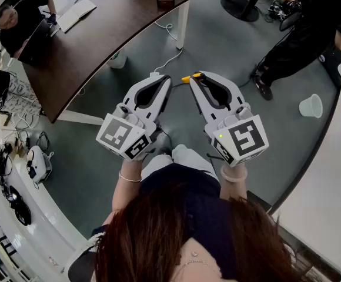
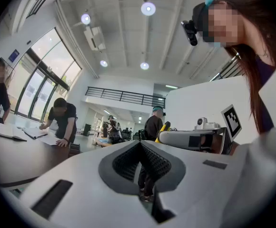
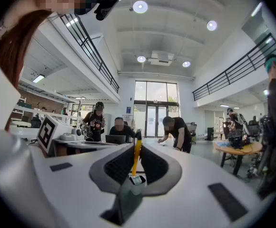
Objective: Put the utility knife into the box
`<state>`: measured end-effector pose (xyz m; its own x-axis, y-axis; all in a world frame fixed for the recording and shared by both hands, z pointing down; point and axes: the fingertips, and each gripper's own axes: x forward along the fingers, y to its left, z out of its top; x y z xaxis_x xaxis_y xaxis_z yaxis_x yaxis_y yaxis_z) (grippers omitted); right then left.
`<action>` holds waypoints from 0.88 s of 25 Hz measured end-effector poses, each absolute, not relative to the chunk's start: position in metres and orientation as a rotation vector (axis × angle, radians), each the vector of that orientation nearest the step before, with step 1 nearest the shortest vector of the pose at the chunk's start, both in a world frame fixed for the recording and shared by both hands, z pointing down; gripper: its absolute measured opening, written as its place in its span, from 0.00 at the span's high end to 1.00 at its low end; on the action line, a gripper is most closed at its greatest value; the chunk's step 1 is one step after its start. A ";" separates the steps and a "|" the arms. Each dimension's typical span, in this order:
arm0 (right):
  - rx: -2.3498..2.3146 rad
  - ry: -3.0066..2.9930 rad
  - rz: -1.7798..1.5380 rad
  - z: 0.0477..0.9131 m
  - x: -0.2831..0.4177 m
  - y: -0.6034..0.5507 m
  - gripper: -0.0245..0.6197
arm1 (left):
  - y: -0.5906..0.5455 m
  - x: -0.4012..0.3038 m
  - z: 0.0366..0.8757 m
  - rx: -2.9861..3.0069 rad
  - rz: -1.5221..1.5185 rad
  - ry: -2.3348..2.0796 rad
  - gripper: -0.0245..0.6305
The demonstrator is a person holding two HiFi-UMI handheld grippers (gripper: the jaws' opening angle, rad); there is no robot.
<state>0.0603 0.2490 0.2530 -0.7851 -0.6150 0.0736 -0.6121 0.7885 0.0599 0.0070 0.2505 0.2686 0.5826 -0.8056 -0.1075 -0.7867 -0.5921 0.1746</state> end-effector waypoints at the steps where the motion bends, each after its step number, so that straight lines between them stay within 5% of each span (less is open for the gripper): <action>1: 0.992 -2.886 -0.051 0.253 0.061 0.250 0.88 | 0.251 0.008 0.268 2.698 -0.268 -1.362 0.96; 22: 0.960 -2.928 -0.047 0.253 0.091 0.225 0.88 | 0.228 0.033 0.269 2.663 -0.287 -1.406 0.96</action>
